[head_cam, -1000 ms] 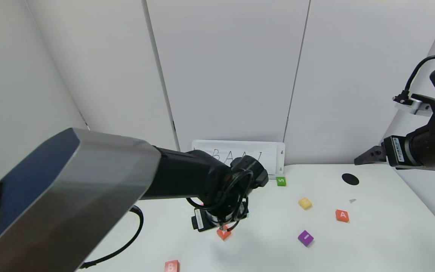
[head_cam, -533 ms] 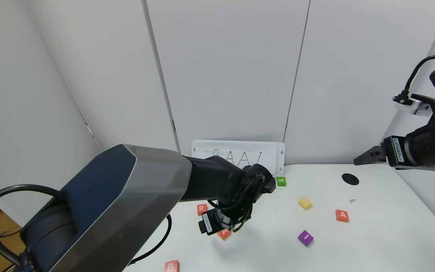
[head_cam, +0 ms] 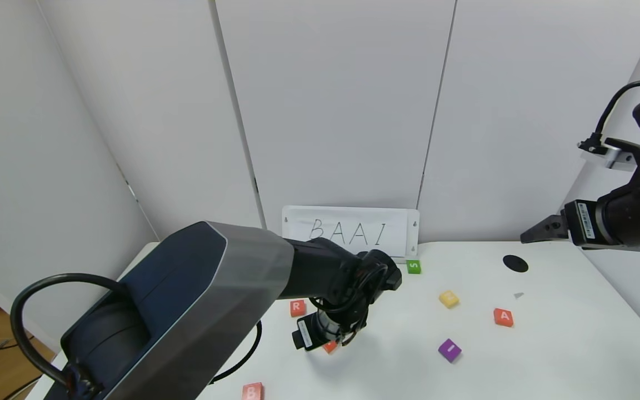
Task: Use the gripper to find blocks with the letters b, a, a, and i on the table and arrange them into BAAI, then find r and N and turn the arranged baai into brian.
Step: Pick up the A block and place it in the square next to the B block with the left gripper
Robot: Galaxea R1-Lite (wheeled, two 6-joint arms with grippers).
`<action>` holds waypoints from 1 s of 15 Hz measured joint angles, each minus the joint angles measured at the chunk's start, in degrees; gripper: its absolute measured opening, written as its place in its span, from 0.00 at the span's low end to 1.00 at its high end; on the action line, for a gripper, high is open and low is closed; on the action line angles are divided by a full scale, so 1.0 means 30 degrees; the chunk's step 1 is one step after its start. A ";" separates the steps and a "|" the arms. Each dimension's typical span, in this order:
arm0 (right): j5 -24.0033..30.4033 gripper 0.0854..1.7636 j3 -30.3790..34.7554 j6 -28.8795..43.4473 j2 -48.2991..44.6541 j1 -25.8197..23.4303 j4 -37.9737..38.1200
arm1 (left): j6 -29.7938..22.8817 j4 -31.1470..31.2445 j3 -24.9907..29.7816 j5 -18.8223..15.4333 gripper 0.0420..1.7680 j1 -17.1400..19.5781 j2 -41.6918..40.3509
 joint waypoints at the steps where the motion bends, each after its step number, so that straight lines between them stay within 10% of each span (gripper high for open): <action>1: 0.0008 0.97 0.0000 -0.0008 0.0000 0.0000 0.0000 | -0.0016 0.0004 0.0000 0.0000 0.97 0.0061 0.0093; 15: 0.0008 0.97 0.0016 -0.0008 0.0000 0.0012 0.0000 | 0.0073 0.0004 0.0000 -0.0447 0.97 0.0098 0.0882</action>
